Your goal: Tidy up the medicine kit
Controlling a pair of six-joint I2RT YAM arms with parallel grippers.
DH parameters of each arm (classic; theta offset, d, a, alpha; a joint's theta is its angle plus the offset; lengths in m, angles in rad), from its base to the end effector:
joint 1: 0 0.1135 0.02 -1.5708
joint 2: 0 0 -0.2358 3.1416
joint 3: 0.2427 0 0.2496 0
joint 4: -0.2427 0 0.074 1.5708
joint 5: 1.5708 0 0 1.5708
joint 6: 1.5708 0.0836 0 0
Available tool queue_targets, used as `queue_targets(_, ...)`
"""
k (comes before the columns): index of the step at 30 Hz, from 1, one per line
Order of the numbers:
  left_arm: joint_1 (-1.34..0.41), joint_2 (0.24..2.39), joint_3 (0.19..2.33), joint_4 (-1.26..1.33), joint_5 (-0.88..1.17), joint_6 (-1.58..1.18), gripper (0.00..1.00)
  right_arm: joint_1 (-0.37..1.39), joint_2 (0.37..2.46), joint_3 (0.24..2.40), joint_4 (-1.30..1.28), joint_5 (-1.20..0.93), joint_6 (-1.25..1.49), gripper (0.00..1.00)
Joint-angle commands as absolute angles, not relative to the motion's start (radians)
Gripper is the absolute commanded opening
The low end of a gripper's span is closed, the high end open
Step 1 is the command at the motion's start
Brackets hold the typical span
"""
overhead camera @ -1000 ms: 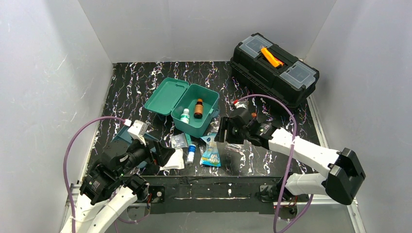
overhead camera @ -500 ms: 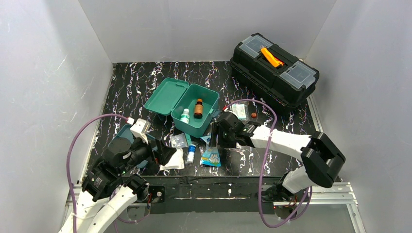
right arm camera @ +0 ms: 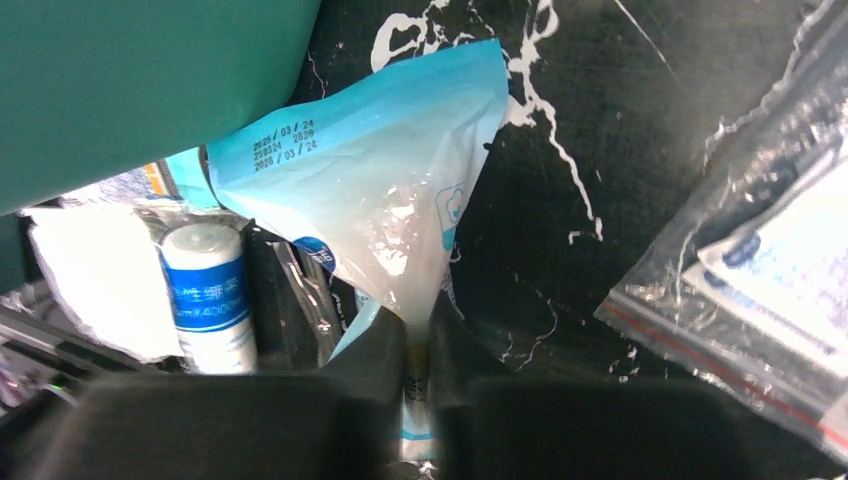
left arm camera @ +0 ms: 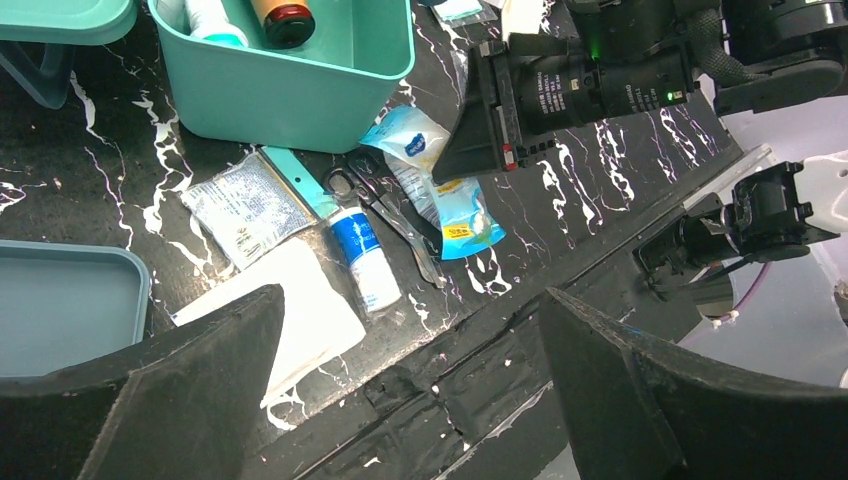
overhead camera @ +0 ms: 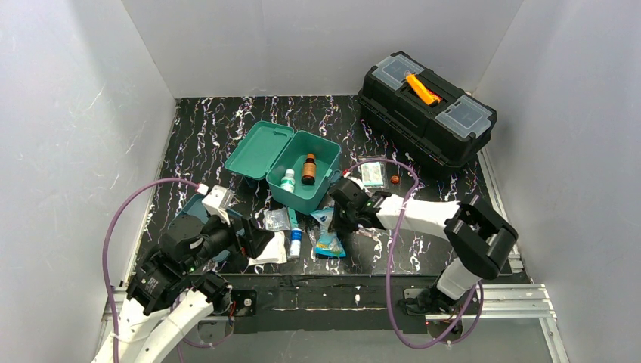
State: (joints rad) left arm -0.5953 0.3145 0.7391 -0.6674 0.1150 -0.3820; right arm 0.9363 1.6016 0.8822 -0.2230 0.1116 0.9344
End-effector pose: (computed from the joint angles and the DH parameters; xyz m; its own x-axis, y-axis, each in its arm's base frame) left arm 0.1141 -0.0888 0.3032 -0.4267 -0.1582 -0.8904 0.5283 0.7555 -0.3874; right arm 0.2099 0.2694 0.1076 -0.8975 0.1290 -0.4218 -0.0669 0.9054 0.4192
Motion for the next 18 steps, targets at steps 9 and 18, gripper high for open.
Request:
queue_targets(9, -0.597, 0.237, 0.723, -0.627, 0.301, -0.336, 0.98, 0.953, 1.337, 0.892, -0.384, 0.232, 0.895, 0.01)
queue_targets(18, -0.597, 0.187, 0.718, -0.615, 0.323, -0.331, 0.98, 0.953, 1.194, 0.984, -0.535, 0.248, 0.842, 0.01)
